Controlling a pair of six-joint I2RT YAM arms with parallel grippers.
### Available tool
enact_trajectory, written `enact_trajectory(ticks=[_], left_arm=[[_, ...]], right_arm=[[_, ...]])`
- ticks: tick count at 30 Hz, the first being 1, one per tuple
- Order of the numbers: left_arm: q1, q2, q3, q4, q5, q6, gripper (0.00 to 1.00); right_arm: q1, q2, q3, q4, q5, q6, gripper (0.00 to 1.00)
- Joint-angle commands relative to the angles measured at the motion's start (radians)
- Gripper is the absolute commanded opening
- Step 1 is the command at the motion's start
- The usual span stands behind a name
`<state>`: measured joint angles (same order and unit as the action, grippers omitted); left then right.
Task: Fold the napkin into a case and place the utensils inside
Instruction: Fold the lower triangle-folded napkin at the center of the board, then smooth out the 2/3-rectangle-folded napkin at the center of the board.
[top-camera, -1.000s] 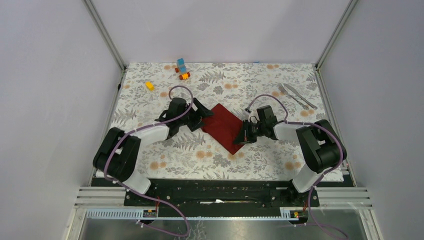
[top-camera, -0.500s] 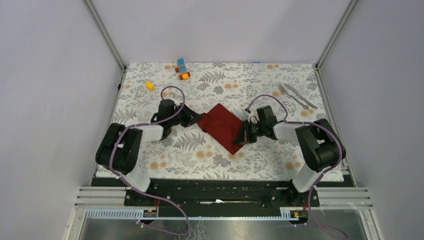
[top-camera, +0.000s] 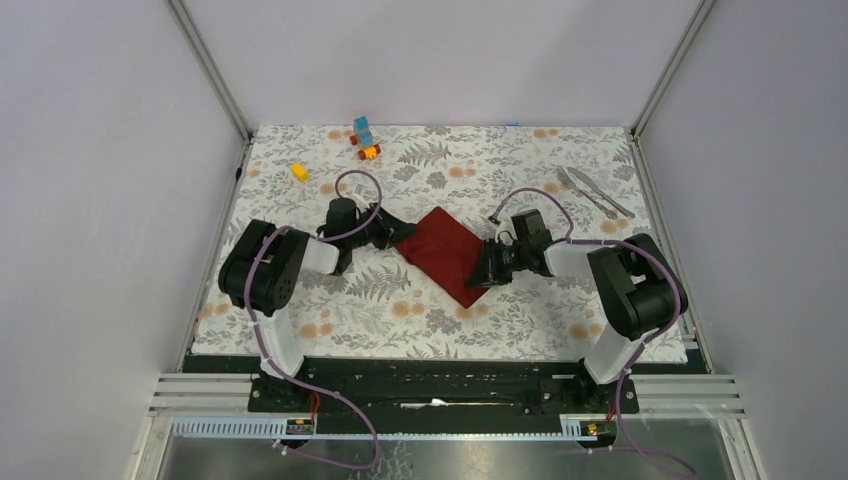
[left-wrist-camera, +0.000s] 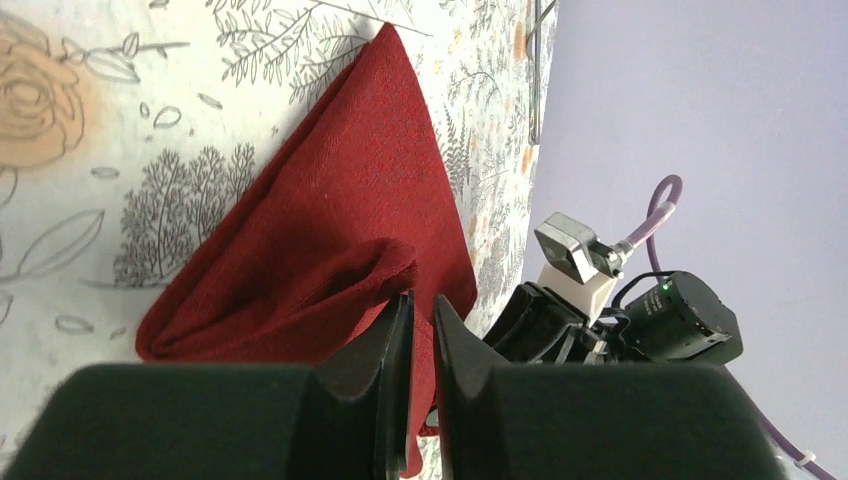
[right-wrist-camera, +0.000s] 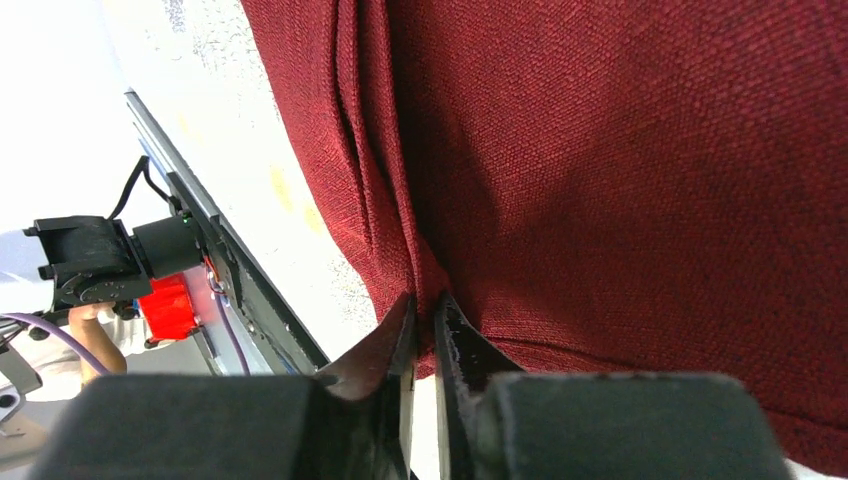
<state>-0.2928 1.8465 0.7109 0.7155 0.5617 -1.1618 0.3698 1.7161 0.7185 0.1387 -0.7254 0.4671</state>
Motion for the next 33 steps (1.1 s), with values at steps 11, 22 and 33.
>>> enact_trajectory(ticks=[11, 22, 33], left_arm=[[0.011, 0.166, 0.083, 0.195, 0.046, -0.027, 0.14], [0.029, 0.200, 0.100, 0.157, 0.038, -0.006, 0.12], [0.034, 0.271, 0.127, 0.177, 0.014, -0.018, 0.04]], right_arm=[[0.004, -0.077, 0.066, -0.036, 0.066, -0.058, 0.70], [0.126, -0.096, 0.109, -0.187, 0.400, -0.108, 0.66], [0.126, -0.158, -0.009, -0.154, 0.622, -0.097, 0.20]])
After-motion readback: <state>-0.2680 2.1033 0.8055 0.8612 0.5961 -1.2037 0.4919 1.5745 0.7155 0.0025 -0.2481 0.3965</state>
